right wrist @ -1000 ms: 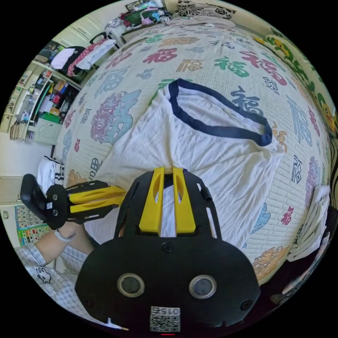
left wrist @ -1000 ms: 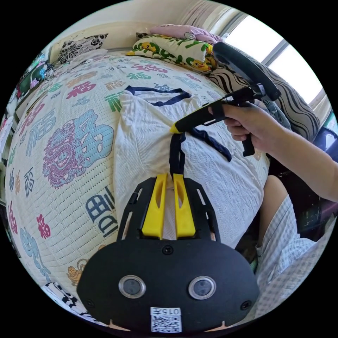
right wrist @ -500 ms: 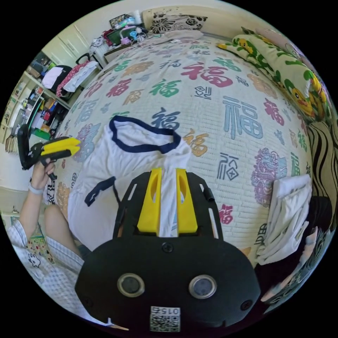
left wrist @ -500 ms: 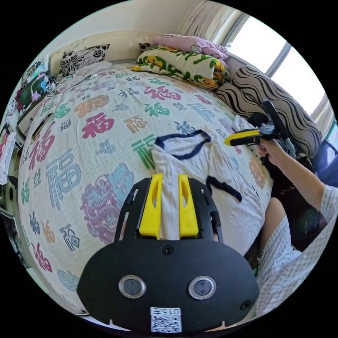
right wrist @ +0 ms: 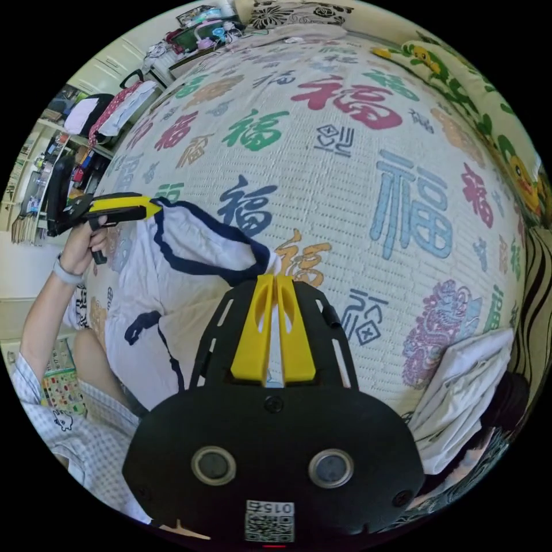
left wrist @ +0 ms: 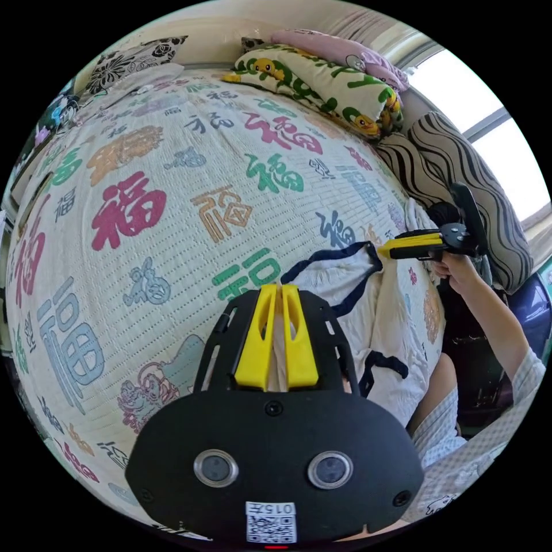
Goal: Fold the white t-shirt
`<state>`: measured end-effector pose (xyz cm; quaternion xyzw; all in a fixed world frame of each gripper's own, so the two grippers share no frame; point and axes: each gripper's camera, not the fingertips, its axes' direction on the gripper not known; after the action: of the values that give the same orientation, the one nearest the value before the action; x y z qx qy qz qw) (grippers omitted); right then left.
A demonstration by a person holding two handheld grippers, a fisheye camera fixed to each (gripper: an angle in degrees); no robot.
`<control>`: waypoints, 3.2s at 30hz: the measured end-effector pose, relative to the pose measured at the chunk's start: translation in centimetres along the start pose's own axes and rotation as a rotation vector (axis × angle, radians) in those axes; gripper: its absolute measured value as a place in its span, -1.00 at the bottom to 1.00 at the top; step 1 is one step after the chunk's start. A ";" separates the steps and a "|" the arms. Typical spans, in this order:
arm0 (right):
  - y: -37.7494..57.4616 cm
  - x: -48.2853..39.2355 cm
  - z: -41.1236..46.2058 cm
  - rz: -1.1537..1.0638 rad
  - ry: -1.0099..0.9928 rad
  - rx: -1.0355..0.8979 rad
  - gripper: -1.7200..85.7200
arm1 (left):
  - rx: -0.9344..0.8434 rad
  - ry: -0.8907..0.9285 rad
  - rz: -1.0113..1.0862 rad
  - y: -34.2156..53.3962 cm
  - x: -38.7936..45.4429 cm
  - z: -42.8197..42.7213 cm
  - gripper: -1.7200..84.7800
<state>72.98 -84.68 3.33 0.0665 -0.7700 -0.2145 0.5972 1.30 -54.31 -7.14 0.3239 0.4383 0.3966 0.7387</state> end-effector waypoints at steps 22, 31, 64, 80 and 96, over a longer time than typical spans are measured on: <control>12.8 1.9 -15.6 0.041 -0.075 0.286 -0.98 | 0.217 -0.028 0.141 4.3 4.2 -9.9 -0.95; 33.9 -5.9 -13.1 -0.138 -0.132 0.166 -0.98 | 0.183 0.093 0.154 25.3 10.3 -9.7 -0.95; 48.0 -7.7 -4.7 0.052 -0.213 -0.022 -0.94 | -0.142 0.011 -0.028 41.5 12.8 -7.7 -0.83; 38.2 4.0 -2.7 0.488 -0.374 0.184 -0.88 | 0.035 0.003 -0.368 34.7 1.0 -9.3 -0.84; 38.5 -3.7 -2.4 0.303 -0.074 0.161 -0.84 | 0.128 -0.091 -0.308 42.3 1.7 -13.1 -0.80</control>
<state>82.19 -49.36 16.25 -0.0106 -0.8074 -0.0618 0.5867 -22.81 -31.01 21.84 0.3170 0.4733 0.2349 0.7876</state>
